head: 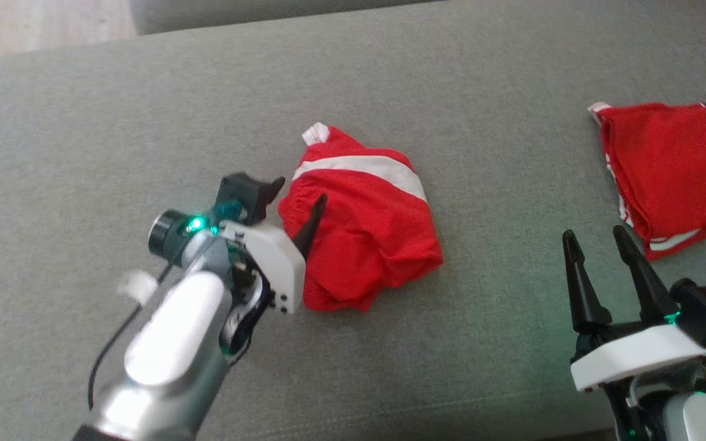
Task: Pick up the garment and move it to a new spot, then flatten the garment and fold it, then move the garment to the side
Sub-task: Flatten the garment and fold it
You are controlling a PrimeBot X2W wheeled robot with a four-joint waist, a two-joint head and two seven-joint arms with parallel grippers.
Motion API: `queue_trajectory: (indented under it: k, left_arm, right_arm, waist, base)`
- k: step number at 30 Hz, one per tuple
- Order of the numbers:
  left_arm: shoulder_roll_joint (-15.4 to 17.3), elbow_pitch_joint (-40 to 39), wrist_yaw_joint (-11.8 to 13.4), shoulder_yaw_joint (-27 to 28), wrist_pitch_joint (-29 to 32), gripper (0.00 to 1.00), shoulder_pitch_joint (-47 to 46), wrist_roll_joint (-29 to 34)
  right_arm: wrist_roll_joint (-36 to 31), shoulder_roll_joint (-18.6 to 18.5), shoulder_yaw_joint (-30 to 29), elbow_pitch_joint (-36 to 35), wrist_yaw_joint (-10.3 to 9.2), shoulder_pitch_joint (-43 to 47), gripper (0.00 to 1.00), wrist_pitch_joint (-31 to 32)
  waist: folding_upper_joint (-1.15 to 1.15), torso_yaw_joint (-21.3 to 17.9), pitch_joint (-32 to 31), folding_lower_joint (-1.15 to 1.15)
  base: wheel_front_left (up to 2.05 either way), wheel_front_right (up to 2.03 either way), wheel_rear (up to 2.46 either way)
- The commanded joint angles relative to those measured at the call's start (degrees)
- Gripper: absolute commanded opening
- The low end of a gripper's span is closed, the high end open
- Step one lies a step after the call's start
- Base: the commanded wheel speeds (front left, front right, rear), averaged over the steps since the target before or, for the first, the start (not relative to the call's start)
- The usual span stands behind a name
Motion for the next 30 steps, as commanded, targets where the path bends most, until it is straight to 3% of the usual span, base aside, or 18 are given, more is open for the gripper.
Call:
queue_trajectory:
  k: [1, 11, 12, 13, 14, 22, 26, 30]
  left_arm:
    - [0.4, 0.5, -0.5, 2.5, 0.4, 1.00, -4.7, -0.5]
    - [0.3, 16.0, -4.0, 0.5, 3.4, 1.00, -15.2, -0.3]
    - [0.3, 17.3, -4.2, 0.2, 3.5, 0.93, -15.9, -0.4]
    - [0.1, 18.7, -4.4, 0.0, 4.0, 0.40, -16.3, -0.5]
    - [-0.1, 19.9, -4.6, -0.2, 4.5, 0.00, -16.7, -0.8]
    - [-0.3, 21.3, -3.3, -1.2, 0.1, 0.00, -18.3, 0.3]
    - [0.7, 16.9, -0.8, -1.3, -3.2, 0.00, -16.1, 1.3]
    - [4.0, 8.4, 2.1, -0.5, -4.2, 0.00, -10.9, 1.5]
  right_arm:
    - [0.4, -0.3, 1.1, -1.7, 0.37, -2.5, 1.00, -0.7]
    - [1.4, -0.3, 2.0, 0.1, 0.37, -4.2, 1.00, -2.2]
    - [1.5, -0.3, 2.1, 0.3, 0.37, -4.4, 1.00, -2.3]
    - [1.6, -0.3, 2.1, 0.5, 0.37, -4.5, 1.00, -2.5]
    - [1.7, -0.3, 2.0, 0.7, 0.37, -4.5, 1.00, -2.7]
    - [2.2, -0.3, 1.0, 1.5, 0.37, -4.2, 1.00, -3.6]
    - [2.7, -0.3, 0.4, 1.9, 0.37, -3.7, 1.00, -3.7]
    - [2.9, -0.3, 0.2, 2.0, 0.37, -3.2, 1.00, -3.4]
  waist:
    - [0.00, -1.7, 1.4, 0.00]
    - [0.00, -5.5, 4.0, 0.00]
    - [0.00, -5.8, 4.1, 0.00]
    - [0.00, -6.0, 4.2, 0.00]
    - [0.00, -6.2, 4.2, 0.00]
    - [0.00, -6.0, 4.2, 0.00]
    - [0.00, -4.4, 3.5, 0.00]
    - [0.00, -2.1, 2.7, 0.00]
  base:
    - [0.00, 0.00, 0.00]
    - [0.00, 0.00, 0.00]
    - [0.00, 0.00, 0.00]
    - [0.00, 0.00, 0.00]
    - [0.00, 0.00, 0.00]
    - [0.00, 0.00, 0.00]
    - [0.00, 0.00, 0.00]
    - [0.00, 0.00, 0.00]
